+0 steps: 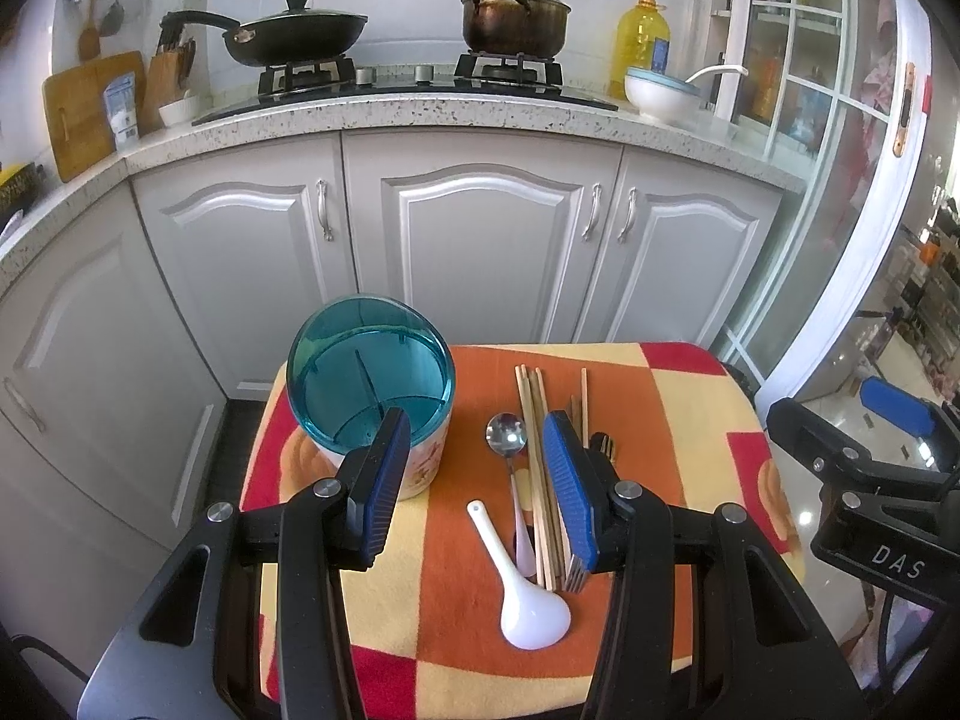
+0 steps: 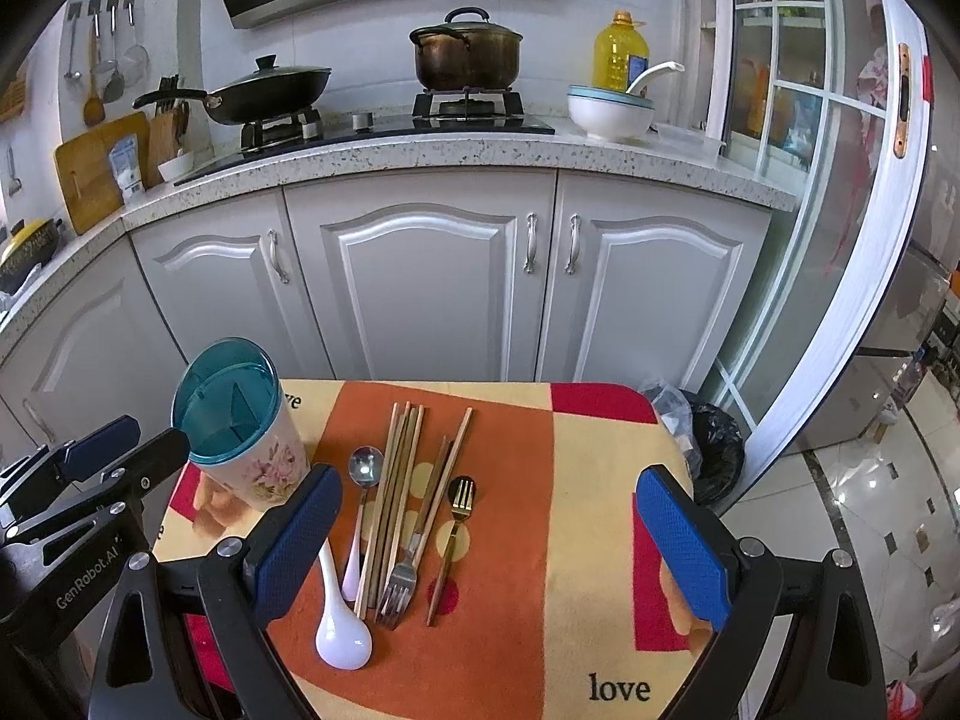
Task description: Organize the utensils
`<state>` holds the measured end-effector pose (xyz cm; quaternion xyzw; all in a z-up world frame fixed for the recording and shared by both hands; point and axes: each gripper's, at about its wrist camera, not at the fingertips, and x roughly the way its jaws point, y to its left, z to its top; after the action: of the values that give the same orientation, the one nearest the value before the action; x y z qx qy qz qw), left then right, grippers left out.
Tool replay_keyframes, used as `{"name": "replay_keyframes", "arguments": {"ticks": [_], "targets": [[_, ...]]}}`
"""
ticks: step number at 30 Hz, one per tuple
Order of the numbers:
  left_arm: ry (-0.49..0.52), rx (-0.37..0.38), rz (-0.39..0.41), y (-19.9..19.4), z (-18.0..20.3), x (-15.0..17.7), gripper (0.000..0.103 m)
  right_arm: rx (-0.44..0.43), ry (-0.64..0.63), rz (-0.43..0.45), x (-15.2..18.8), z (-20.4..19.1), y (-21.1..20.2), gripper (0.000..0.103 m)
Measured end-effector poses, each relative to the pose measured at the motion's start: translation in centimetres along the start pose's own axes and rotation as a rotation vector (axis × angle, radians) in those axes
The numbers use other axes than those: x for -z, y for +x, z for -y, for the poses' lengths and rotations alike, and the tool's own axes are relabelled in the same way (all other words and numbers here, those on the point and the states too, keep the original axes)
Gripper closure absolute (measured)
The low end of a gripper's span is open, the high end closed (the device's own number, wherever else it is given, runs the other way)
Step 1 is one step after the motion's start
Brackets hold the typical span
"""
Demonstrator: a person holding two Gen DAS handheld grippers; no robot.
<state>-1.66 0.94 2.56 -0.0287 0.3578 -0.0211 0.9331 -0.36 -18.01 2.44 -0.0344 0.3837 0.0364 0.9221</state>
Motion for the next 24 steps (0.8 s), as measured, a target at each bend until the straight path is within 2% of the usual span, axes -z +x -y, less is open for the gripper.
{"name": "replay_keyframes", "arguments": {"ticks": [24], "targets": [[-0.005,-0.001,-0.039,1.6,-0.1,0.6,0.057,0.009,-0.018,-0.029,0.4,-0.3,1.0,0.005]]}}
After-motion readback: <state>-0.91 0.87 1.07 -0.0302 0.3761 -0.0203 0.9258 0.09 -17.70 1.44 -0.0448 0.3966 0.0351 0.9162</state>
